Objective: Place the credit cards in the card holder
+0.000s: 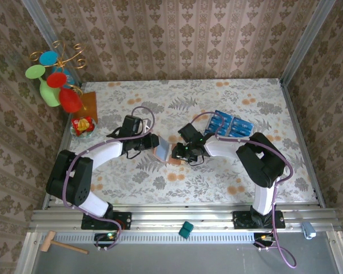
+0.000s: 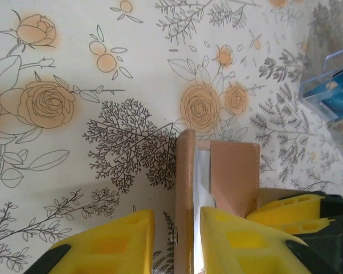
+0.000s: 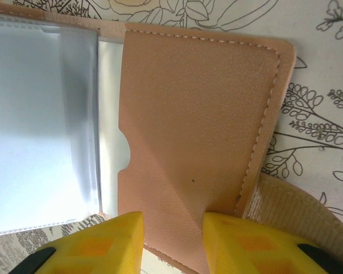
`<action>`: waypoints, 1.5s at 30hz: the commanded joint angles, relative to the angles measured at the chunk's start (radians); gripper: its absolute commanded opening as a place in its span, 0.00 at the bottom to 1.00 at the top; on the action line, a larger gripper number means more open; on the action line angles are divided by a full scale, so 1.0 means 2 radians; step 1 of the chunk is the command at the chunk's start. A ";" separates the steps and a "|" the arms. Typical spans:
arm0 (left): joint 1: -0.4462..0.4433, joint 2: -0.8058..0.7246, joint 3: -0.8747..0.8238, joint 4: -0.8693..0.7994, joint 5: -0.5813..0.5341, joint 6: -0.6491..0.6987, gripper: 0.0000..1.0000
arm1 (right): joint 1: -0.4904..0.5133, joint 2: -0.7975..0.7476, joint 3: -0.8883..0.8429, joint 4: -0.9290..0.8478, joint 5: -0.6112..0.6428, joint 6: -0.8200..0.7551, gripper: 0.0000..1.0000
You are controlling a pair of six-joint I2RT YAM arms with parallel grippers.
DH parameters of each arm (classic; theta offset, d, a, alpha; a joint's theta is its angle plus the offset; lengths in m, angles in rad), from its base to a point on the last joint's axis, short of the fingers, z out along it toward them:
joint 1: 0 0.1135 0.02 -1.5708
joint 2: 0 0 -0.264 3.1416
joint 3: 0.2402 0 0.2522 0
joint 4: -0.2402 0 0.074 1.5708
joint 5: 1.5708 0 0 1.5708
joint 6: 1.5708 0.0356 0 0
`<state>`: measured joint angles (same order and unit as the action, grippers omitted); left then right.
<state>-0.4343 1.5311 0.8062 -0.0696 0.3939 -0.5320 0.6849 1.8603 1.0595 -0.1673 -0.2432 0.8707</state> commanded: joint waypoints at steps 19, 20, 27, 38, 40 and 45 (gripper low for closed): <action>0.005 -0.006 -0.010 0.035 0.039 -0.020 0.09 | -0.009 0.036 -0.004 -0.021 0.020 -0.001 0.36; 0.005 -0.005 -0.010 0.034 0.039 -0.020 0.09 | -0.009 0.036 -0.005 -0.021 0.020 -0.001 0.36; 0.005 0.003 -0.009 0.030 0.037 -0.018 0.20 | -0.010 0.036 -0.005 -0.021 0.019 -0.001 0.35; 0.005 0.009 -0.010 0.037 0.038 -0.018 0.10 | -0.010 0.036 -0.005 -0.020 0.019 -0.001 0.35; 0.005 0.009 -0.011 0.040 0.040 -0.019 0.04 | -0.010 0.037 -0.003 -0.022 0.018 -0.002 0.35; 0.004 -0.002 -0.019 0.062 0.055 -0.034 0.00 | -0.013 0.051 0.017 -0.036 0.010 -0.010 0.35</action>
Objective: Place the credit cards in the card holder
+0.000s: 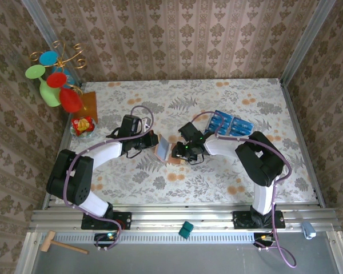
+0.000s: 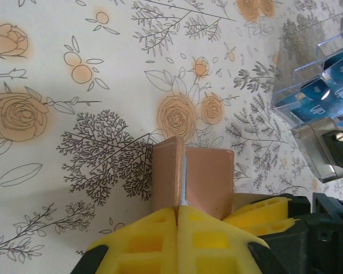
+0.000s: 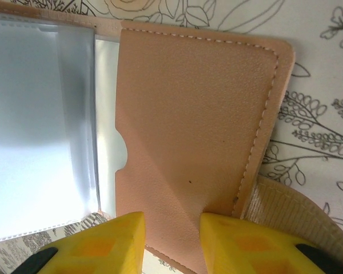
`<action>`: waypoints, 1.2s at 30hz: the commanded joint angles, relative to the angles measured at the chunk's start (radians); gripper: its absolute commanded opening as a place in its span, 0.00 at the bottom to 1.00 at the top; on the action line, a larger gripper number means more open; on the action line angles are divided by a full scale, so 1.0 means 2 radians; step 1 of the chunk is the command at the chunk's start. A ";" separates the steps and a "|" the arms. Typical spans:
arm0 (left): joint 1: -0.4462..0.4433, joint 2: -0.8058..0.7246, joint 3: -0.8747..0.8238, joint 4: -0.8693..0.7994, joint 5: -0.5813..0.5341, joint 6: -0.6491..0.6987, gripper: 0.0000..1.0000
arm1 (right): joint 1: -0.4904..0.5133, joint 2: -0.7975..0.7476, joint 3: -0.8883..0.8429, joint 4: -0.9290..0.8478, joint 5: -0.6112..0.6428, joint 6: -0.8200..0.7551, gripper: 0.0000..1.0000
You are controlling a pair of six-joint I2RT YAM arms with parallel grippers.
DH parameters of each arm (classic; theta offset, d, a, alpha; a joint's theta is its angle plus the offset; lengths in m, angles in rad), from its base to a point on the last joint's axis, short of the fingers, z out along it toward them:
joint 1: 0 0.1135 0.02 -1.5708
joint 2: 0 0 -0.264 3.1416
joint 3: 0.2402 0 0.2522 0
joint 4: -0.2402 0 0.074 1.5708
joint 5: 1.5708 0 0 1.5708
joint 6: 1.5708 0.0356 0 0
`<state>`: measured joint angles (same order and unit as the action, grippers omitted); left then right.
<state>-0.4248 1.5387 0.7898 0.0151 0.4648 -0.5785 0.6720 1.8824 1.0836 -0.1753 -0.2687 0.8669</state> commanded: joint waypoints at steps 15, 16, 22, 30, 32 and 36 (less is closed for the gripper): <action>-0.055 -0.028 -0.032 0.027 -0.040 -0.045 0.00 | -0.020 0.059 0.036 -0.059 0.014 -0.020 0.36; -0.055 -0.030 -0.030 0.019 -0.045 -0.043 0.00 | -0.023 0.052 0.034 -0.064 0.018 -0.022 0.37; -0.051 -0.050 -0.031 -0.005 -0.072 -0.032 0.00 | -0.051 -0.015 -0.004 -0.079 0.032 -0.035 0.43; -0.051 -0.062 -0.032 -0.011 -0.086 -0.034 0.00 | -0.063 -0.105 -0.009 -0.117 0.057 -0.054 0.45; -0.051 -0.062 -0.032 -0.012 -0.086 -0.033 0.00 | -0.062 -0.118 -0.011 -0.118 0.060 -0.053 0.45; -0.050 -0.067 -0.030 -0.028 -0.084 -0.021 0.00 | -0.050 -0.122 -0.003 -0.110 0.049 -0.056 0.44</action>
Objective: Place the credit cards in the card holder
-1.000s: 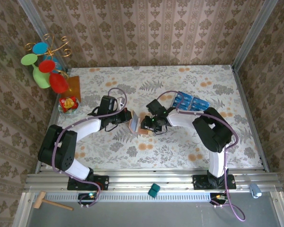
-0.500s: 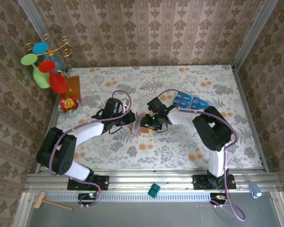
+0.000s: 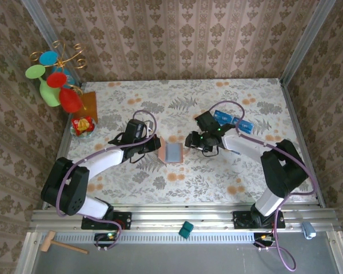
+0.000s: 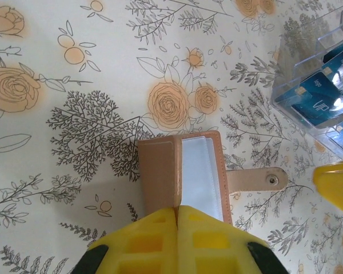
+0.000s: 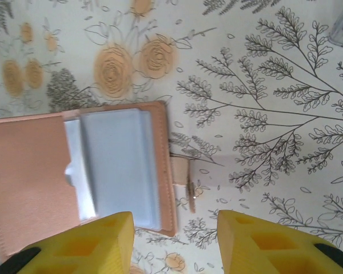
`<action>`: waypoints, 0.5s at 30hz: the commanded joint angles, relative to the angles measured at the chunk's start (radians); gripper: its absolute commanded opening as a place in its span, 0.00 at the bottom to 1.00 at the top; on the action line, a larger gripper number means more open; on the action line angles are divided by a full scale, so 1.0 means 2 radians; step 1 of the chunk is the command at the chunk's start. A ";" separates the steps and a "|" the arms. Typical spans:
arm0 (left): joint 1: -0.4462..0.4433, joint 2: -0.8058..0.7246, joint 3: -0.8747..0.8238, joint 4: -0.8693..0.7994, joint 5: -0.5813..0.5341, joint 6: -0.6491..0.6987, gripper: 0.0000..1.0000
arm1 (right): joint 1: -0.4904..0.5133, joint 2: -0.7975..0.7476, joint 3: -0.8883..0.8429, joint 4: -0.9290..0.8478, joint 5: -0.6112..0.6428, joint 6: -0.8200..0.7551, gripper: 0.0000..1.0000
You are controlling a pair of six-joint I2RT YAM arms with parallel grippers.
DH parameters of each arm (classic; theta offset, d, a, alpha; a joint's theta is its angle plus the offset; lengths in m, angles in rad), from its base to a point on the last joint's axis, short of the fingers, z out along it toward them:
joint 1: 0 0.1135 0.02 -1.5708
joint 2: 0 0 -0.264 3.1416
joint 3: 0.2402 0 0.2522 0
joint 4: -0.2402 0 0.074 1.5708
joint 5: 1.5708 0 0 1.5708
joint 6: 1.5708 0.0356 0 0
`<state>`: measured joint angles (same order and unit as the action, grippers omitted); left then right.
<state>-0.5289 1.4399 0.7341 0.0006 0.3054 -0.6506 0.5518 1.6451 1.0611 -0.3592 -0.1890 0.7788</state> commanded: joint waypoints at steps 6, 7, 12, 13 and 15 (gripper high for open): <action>0.011 -0.015 -0.005 -0.046 -0.019 0.040 0.00 | 0.039 0.047 0.030 0.024 -0.015 -0.005 0.42; 0.013 -0.012 -0.006 -0.048 -0.021 0.042 0.00 | 0.044 0.056 0.033 0.031 -0.018 -0.003 0.41; 0.021 0.005 -0.011 -0.046 -0.022 0.053 0.00 | 0.063 0.111 0.057 0.060 -0.035 0.011 0.36; 0.022 0.007 -0.010 -0.046 -0.023 0.054 0.00 | 0.064 0.119 0.060 0.062 -0.037 0.014 0.35; 0.023 0.012 -0.007 -0.052 -0.029 0.060 0.00 | 0.065 0.133 0.061 0.065 -0.033 0.020 0.35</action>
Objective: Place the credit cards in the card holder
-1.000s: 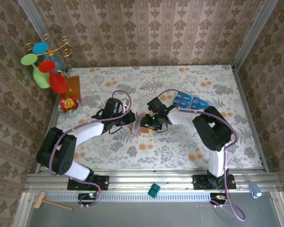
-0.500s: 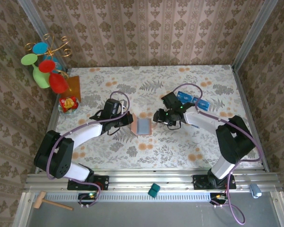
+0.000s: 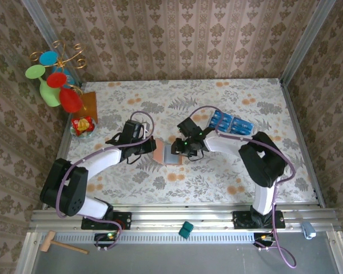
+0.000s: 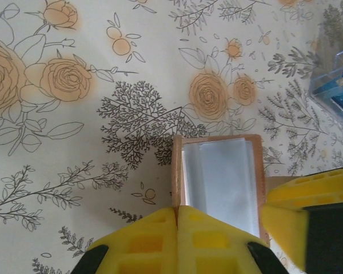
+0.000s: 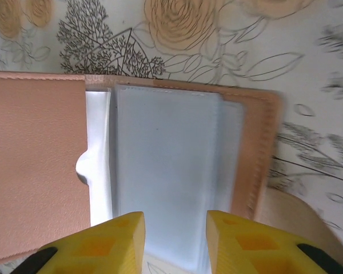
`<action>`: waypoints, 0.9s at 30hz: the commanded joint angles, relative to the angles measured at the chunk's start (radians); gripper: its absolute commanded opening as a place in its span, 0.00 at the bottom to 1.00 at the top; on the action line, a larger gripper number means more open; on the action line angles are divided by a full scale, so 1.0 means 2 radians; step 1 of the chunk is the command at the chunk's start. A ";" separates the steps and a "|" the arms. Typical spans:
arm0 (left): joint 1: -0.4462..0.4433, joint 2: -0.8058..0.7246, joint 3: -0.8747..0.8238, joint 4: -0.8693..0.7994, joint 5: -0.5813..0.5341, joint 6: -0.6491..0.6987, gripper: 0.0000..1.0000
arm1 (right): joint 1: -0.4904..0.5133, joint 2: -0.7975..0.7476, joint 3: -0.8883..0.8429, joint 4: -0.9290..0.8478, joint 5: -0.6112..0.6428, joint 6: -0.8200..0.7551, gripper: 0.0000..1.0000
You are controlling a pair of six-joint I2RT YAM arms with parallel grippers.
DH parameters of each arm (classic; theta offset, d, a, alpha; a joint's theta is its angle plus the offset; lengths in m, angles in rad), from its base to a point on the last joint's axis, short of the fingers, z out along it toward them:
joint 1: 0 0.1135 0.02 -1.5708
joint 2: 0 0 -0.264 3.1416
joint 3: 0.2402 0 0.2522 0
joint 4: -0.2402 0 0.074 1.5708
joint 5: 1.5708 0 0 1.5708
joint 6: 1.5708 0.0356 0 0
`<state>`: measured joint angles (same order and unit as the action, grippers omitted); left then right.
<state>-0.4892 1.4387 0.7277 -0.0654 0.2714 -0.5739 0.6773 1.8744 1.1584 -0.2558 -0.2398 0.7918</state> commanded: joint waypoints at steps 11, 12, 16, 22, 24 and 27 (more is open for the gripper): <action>-0.004 0.026 0.027 -0.122 -0.138 0.057 0.45 | 0.003 0.020 -0.012 0.020 0.004 0.025 0.34; -0.007 0.034 0.032 -0.132 -0.148 0.058 0.45 | 0.003 0.020 -0.012 0.017 0.005 0.025 0.34; -0.014 0.064 0.042 -0.152 -0.176 0.056 0.45 | 0.002 0.012 -0.010 0.011 0.005 0.024 0.34; -0.018 0.079 0.043 -0.141 -0.175 0.057 0.45 | 0.002 -0.012 0.011 -0.016 0.005 0.009 0.35; -0.018 0.083 0.045 -0.140 -0.176 0.061 0.46 | 0.002 -0.022 0.025 -0.029 0.008 0.001 0.35; -0.018 0.082 0.050 -0.141 -0.173 0.066 0.46 | 0.001 -0.032 0.043 -0.044 0.012 -0.010 0.36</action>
<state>-0.5232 1.5845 0.8040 -0.3157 -0.0536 -0.4725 0.6834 1.8660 1.1851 -0.2844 -0.2390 0.8047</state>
